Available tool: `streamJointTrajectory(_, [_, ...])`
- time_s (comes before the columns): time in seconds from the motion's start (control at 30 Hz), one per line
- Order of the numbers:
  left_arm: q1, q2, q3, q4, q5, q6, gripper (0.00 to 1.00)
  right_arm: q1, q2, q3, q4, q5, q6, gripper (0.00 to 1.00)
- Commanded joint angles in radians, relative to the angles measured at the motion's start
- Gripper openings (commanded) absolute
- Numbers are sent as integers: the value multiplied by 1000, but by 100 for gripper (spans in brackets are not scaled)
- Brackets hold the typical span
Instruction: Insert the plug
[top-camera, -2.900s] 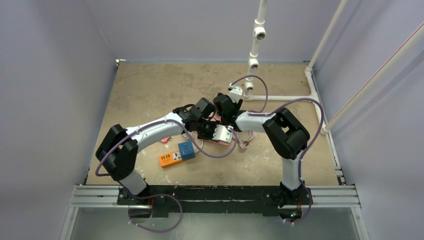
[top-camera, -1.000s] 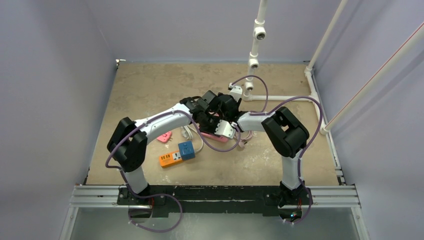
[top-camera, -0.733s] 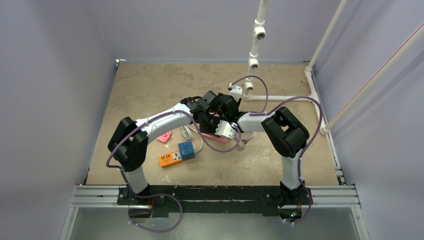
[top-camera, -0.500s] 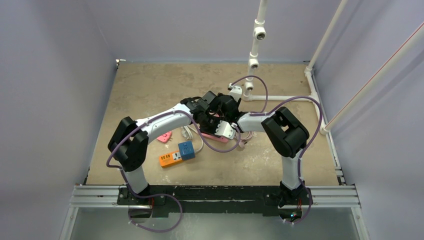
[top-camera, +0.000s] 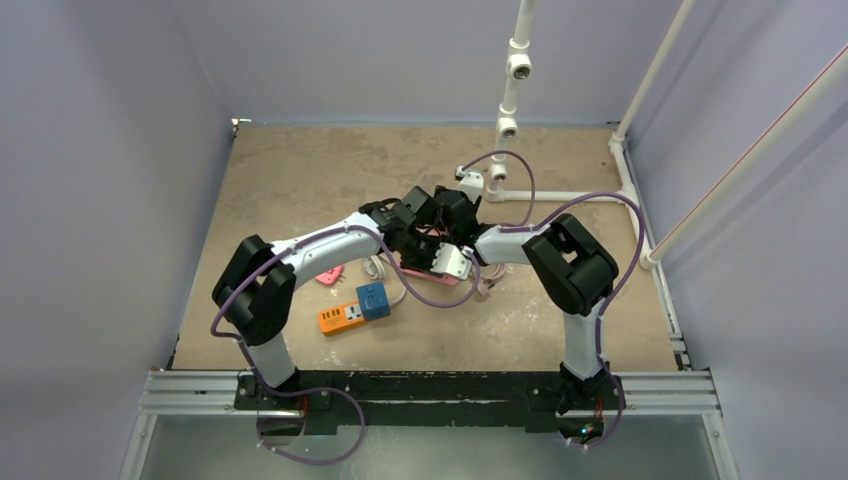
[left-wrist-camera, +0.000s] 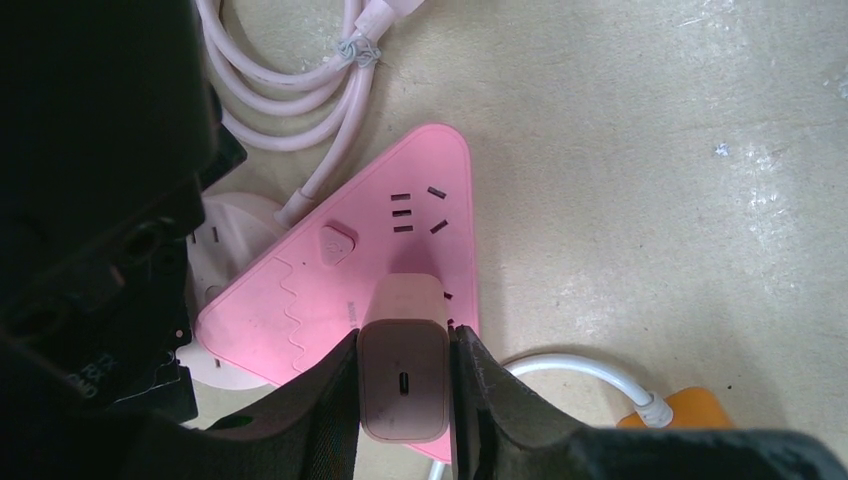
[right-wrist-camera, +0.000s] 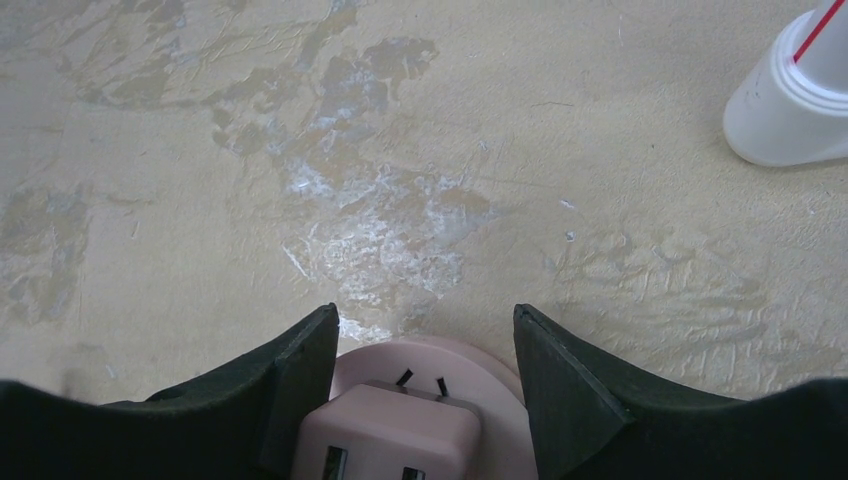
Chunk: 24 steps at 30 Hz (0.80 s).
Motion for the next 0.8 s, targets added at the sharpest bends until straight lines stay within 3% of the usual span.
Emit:
streamJointTrajectory(0.0, [-28, 160, -104, 45, -173, 47, 0, 71, -41, 6, -133, -94, 17, 65])
streamJointTrajectory(0.77, [104, 135, -315, 209, -177, 103, 0, 68, -42, -2, -133, -109, 4, 64])
